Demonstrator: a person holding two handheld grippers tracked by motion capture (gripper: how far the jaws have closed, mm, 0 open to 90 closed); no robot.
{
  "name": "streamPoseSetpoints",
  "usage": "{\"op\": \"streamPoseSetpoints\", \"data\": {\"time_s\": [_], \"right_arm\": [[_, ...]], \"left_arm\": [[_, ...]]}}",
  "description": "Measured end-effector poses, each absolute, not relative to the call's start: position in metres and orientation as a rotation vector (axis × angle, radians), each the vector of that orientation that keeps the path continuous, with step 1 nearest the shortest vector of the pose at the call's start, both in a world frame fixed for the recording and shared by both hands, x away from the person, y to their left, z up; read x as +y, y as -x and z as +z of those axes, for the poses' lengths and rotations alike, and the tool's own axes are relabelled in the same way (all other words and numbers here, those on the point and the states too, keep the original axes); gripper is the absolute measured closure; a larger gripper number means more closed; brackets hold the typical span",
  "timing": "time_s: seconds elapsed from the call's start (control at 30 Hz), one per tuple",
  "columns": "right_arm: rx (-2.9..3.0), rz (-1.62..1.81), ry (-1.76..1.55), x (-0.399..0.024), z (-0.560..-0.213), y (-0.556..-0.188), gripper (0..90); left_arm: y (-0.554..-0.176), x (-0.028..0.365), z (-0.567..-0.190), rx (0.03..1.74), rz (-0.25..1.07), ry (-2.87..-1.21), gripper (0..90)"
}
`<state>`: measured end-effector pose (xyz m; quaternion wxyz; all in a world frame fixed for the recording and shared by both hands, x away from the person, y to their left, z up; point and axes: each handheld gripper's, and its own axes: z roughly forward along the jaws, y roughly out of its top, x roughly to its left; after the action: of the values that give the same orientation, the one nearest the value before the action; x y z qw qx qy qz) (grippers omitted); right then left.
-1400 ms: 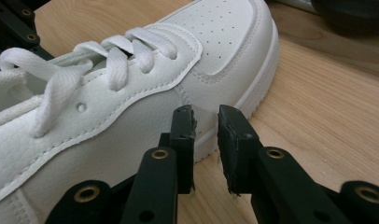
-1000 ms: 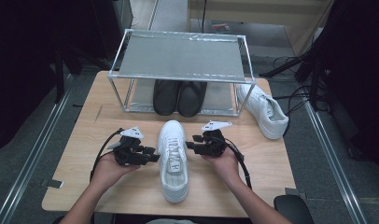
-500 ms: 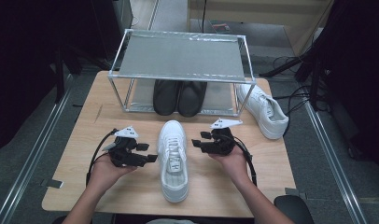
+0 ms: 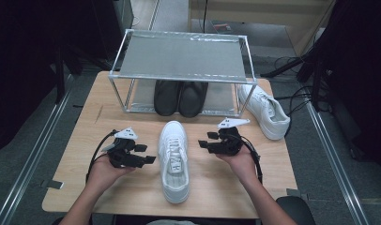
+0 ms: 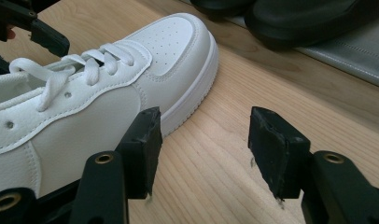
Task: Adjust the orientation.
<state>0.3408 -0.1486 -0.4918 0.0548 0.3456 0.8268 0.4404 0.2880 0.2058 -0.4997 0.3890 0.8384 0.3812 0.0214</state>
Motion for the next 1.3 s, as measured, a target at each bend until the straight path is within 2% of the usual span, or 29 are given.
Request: {"op": "streamPoseSetpoints", "data": {"time_s": [0.47, 1.3], "right_arm": [[2.495, 1.313, -1.087, -0.17, -0.484, -0.342, 45.0], [2.342, 1.257, -1.235, -0.234, -0.47, -0.355, 45.1]], "left_arm": [[-0.295, 0.208, -0.502, 0.965, 0.047, -2.136, 35.0], [-0.301, 0.208, -0.501, 0.954, 0.052, -2.13, 34.9]]}}
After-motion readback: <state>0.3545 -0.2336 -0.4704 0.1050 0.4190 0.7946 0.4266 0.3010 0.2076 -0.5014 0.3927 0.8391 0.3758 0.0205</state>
